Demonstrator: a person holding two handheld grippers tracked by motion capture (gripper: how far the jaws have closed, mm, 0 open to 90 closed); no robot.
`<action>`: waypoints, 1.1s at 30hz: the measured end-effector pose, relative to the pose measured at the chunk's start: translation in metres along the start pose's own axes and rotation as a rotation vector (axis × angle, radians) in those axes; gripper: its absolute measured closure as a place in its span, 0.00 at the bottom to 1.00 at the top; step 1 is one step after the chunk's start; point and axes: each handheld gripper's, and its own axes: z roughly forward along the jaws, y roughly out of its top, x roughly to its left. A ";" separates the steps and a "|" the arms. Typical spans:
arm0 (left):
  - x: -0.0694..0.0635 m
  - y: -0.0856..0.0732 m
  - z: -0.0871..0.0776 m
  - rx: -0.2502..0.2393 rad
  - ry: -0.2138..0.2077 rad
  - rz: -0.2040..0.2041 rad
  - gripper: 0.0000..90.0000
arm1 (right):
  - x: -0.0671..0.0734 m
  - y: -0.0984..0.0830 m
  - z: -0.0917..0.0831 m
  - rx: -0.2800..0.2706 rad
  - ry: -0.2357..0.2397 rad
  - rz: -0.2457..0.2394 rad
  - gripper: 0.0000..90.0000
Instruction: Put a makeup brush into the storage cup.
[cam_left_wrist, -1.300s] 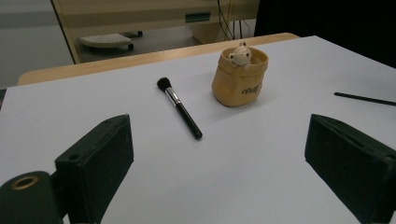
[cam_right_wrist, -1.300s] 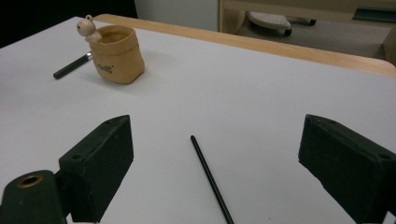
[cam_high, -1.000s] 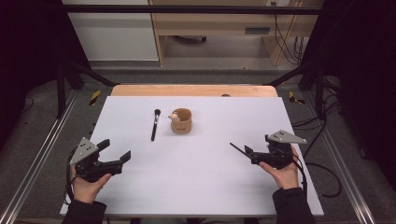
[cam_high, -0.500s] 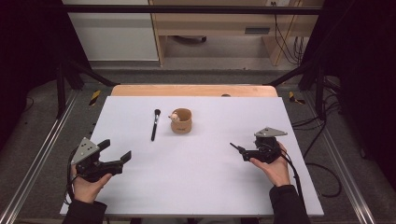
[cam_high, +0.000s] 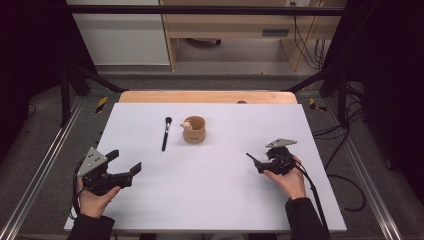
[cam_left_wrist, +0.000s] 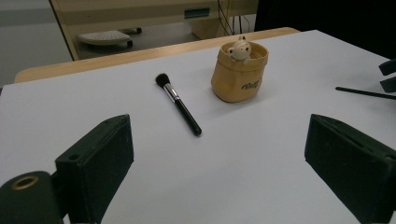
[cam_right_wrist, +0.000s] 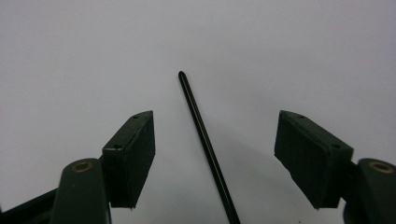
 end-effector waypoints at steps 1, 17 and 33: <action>0.000 0.000 0.000 0.000 0.000 0.000 0.08 | 0.000 0.000 0.001 0.007 0.001 0.007 0.35; 0.000 0.000 0.000 0.000 0.000 0.001 0.08 | 0.000 -0.005 0.010 0.089 0.004 0.006 0.57; 0.001 0.000 0.000 0.001 0.001 0.001 0.08 | 0.001 -0.006 0.013 0.125 0.013 0.018 0.75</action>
